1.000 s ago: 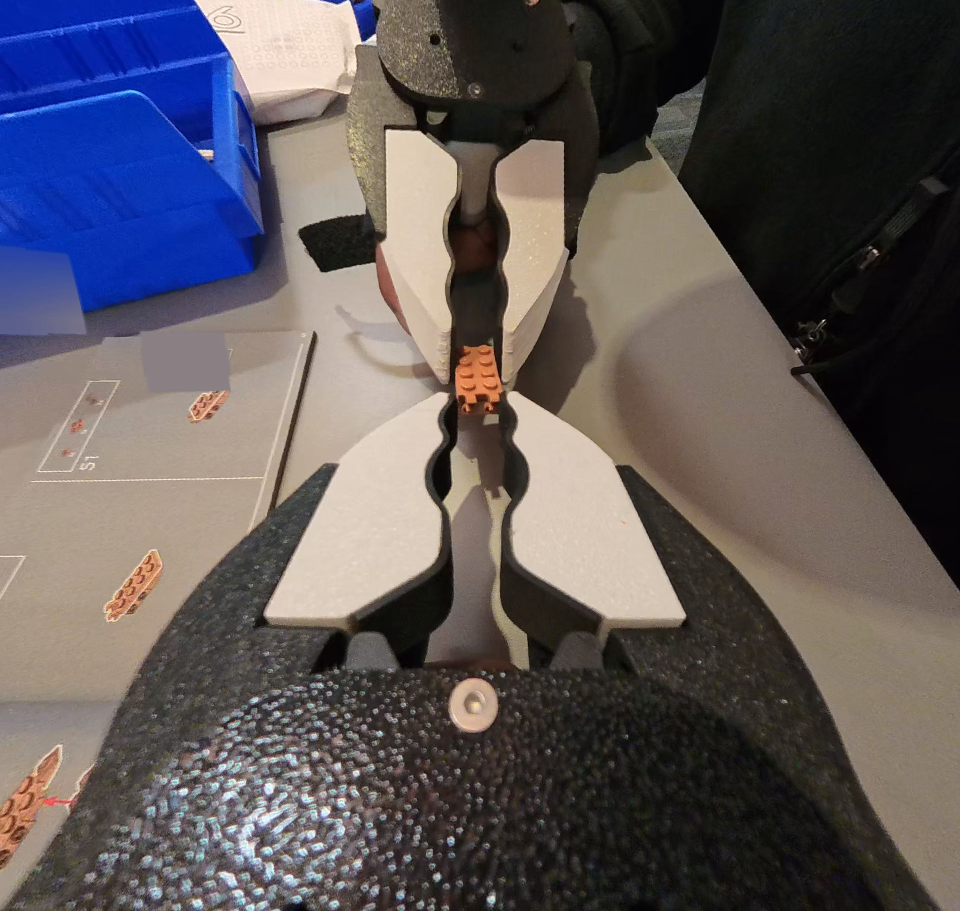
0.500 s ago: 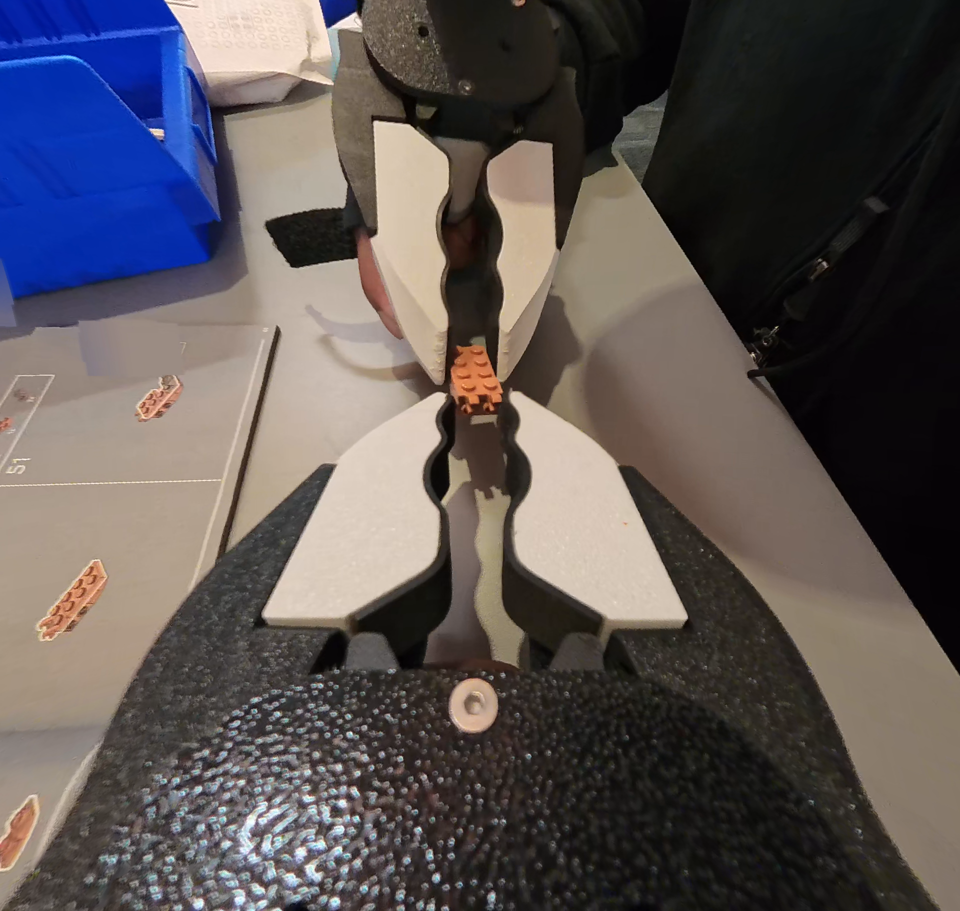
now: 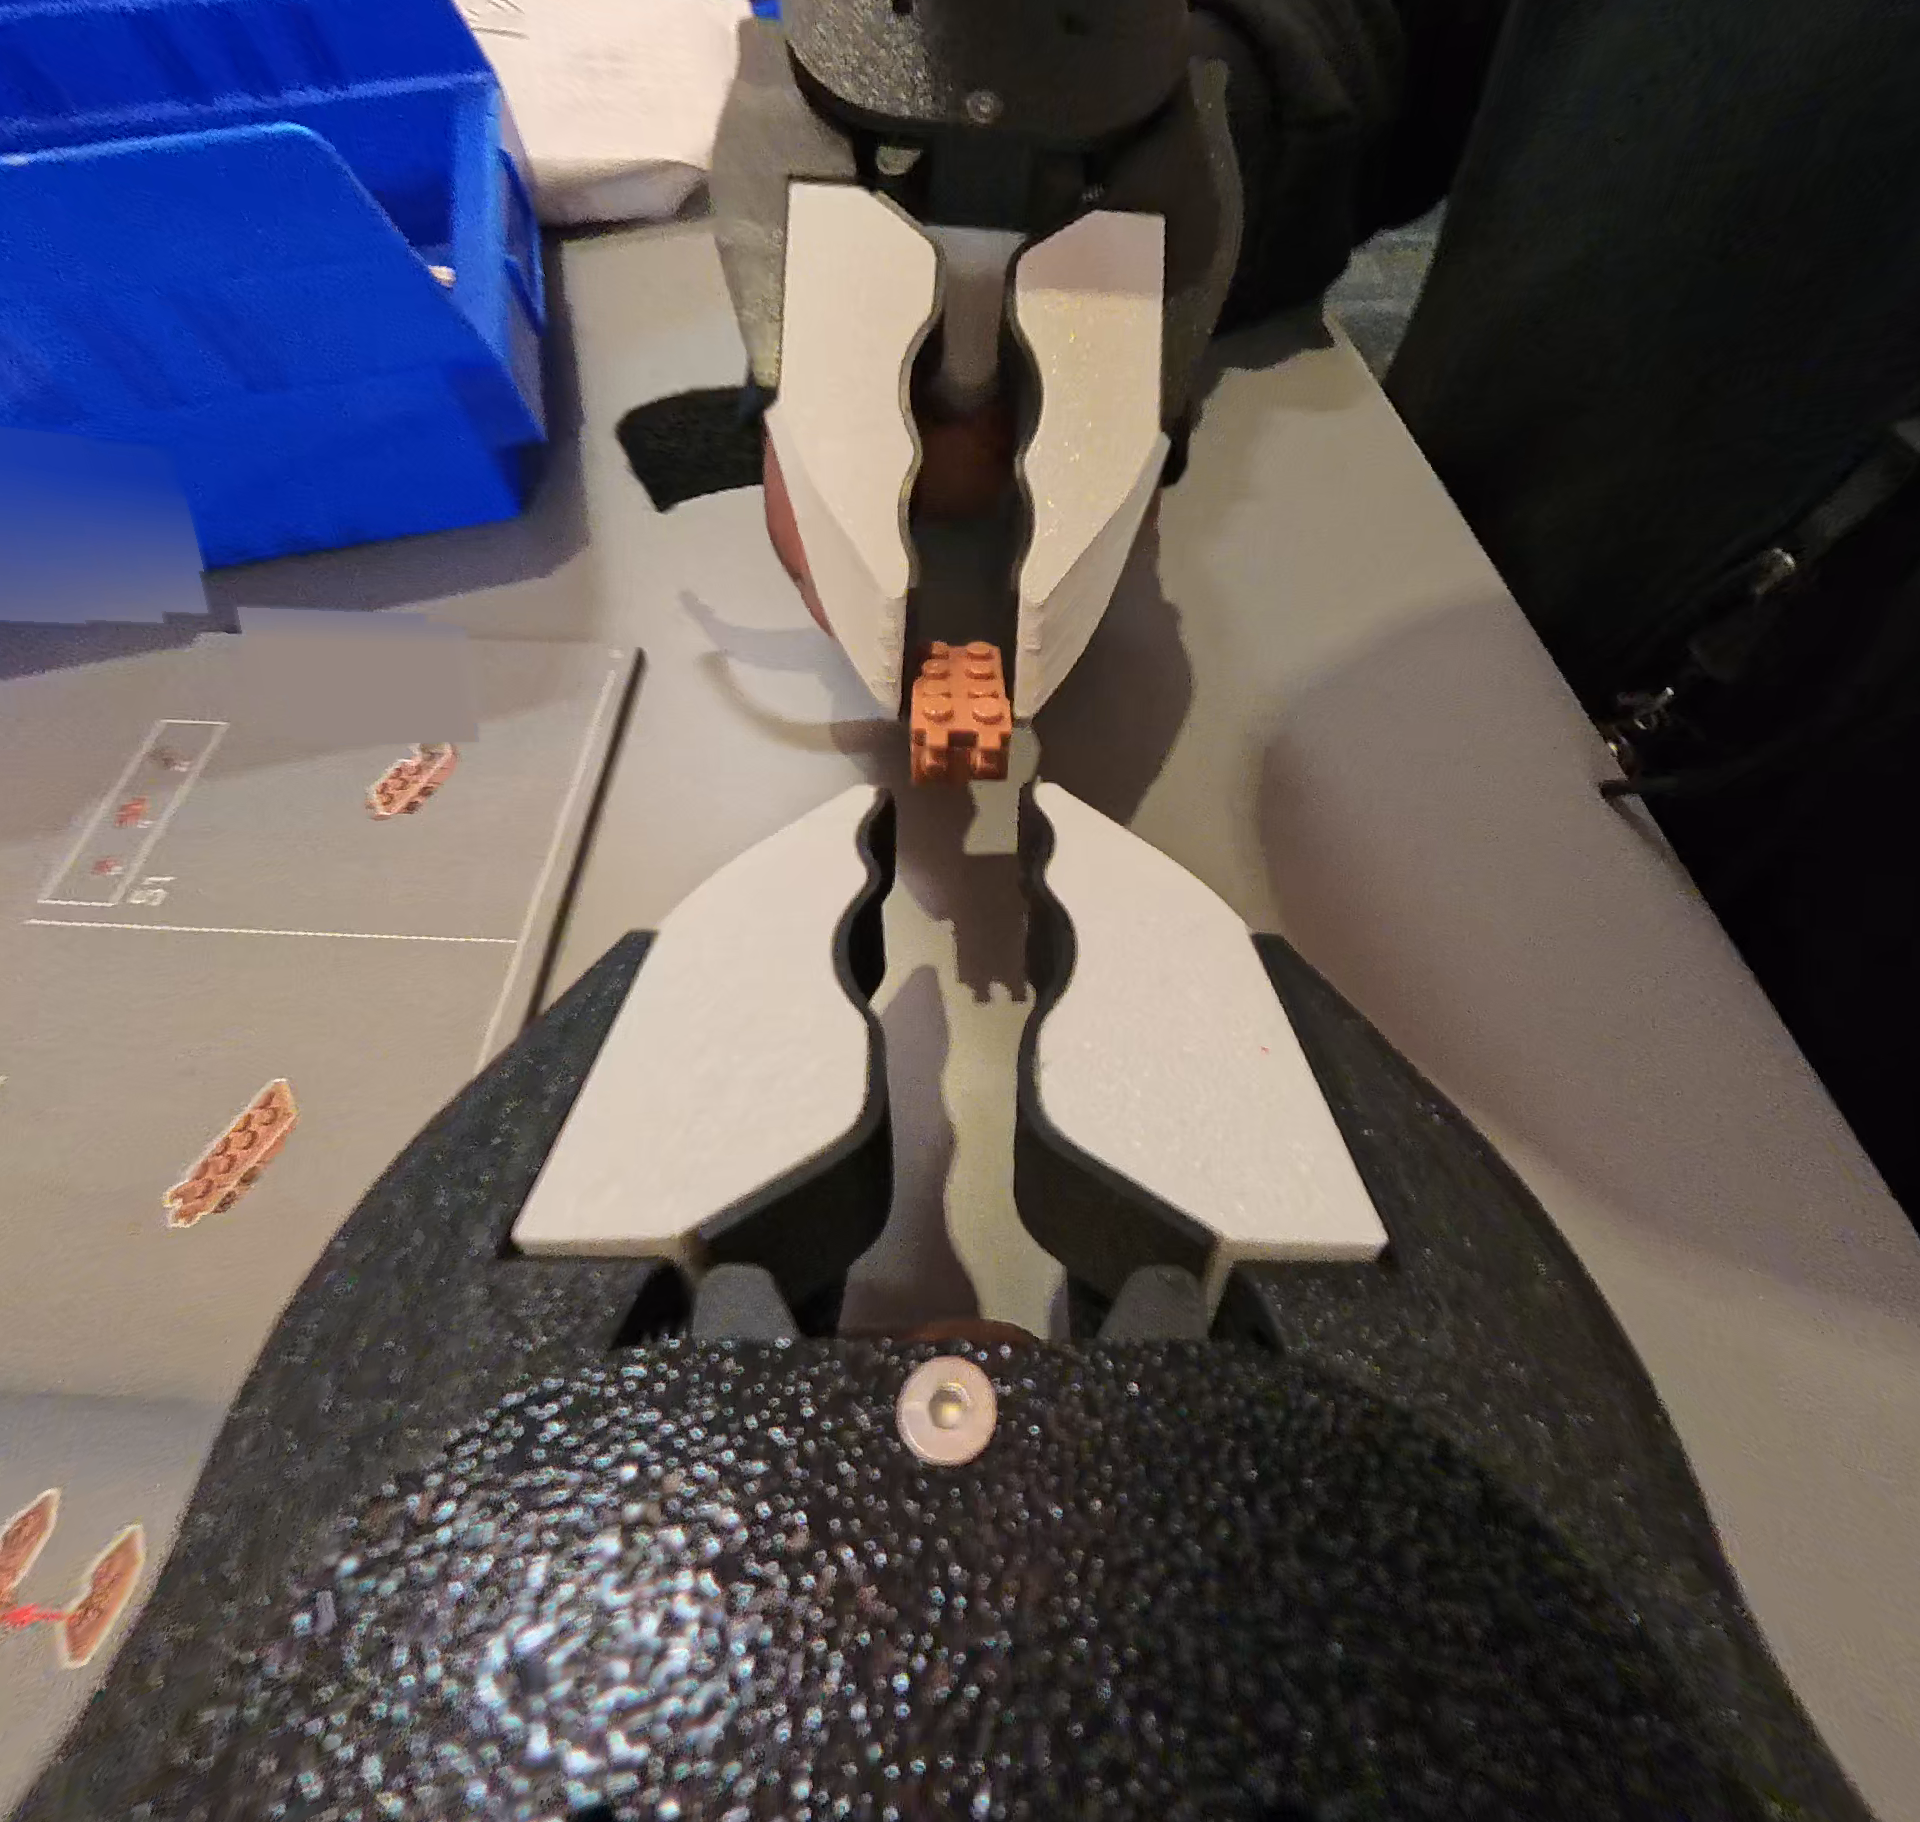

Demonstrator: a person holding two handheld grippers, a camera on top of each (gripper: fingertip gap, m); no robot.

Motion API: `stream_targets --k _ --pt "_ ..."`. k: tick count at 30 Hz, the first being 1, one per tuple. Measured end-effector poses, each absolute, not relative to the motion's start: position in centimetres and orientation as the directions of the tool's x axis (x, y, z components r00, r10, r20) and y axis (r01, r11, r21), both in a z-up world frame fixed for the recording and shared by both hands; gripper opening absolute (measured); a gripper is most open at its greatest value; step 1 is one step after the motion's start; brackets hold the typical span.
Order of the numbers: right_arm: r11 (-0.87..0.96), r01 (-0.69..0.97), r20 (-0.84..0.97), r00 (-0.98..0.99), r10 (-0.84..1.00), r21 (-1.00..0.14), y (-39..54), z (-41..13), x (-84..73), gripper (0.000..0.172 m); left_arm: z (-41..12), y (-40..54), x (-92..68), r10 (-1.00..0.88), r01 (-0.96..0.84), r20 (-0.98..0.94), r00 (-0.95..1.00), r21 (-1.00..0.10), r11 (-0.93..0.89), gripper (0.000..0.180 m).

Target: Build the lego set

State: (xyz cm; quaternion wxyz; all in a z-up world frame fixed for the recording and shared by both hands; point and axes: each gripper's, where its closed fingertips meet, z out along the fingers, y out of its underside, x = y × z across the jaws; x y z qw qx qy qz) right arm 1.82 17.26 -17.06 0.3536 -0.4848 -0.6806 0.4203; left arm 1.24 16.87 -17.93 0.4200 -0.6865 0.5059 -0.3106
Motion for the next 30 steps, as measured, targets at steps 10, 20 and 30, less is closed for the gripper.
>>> stream_targets --k 10,20,30 --pt "0.051 0.346 -0.035 -0.239 0.970 -0.937 18.5 -15.7 2.1 0.016 -16.4 18.4 1.7 -0.922 -0.286 0.053 0.384 -0.942 -0.174 0.021" --pt "0.060 0.349 -0.030 -0.248 0.968 -0.935 18.3 -15.5 2.1 0.016 -16.1 18.1 2.1 -0.927 -0.266 0.064 0.370 -0.949 -0.172 0.015" --pt "0.062 0.353 -0.029 -0.247 0.969 -0.933 18.5 -15.5 2.2 0.016 -16.1 17.7 2.3 -0.936 -0.266 0.072 0.344 -0.949 -0.170 0.006"
